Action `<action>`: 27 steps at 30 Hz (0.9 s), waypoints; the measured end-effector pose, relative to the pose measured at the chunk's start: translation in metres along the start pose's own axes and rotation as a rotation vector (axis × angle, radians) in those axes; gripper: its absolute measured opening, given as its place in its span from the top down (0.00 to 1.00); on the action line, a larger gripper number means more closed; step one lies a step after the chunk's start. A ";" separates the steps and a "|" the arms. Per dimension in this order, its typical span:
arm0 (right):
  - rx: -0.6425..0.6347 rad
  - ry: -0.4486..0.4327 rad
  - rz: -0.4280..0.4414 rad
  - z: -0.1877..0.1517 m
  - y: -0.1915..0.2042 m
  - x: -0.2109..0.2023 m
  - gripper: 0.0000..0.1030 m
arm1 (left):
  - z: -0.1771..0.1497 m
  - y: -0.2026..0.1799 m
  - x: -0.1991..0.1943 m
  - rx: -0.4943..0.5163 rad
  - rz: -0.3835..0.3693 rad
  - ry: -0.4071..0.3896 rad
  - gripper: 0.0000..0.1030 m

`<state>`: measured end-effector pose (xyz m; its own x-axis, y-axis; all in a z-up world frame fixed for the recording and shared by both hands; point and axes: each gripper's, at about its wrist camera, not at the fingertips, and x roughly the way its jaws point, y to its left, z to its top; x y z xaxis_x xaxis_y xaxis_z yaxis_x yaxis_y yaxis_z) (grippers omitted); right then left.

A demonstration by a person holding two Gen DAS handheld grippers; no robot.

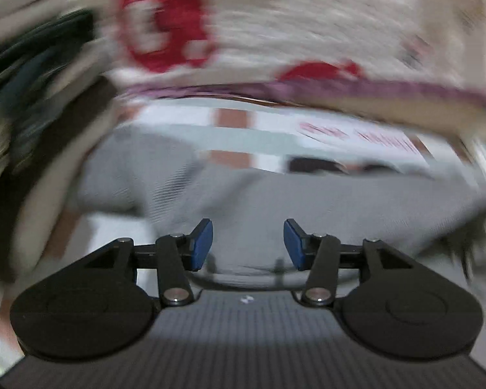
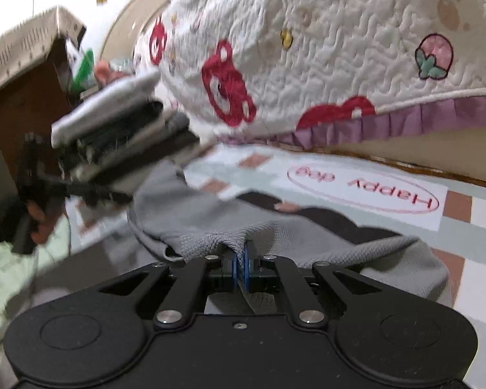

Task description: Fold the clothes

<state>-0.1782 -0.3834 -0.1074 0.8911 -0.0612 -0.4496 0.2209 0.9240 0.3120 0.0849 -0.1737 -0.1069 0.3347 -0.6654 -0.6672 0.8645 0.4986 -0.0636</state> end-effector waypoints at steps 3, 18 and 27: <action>0.015 -0.022 0.003 0.002 0.000 -0.002 0.95 | 0.002 -0.026 0.017 0.125 -0.066 0.055 0.54; -0.107 -0.012 -0.006 0.010 0.014 -0.003 0.95 | 0.038 -0.038 0.030 0.130 0.093 -0.018 0.87; -0.185 0.001 -0.204 0.098 -0.008 0.035 0.96 | 0.155 -0.041 0.063 0.377 0.231 -0.061 0.85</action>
<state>-0.1097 -0.4299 -0.0441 0.8353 -0.2532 -0.4881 0.3197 0.9458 0.0564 0.1285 -0.3220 -0.0310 0.5465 -0.5977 -0.5866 0.8372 0.4077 0.3645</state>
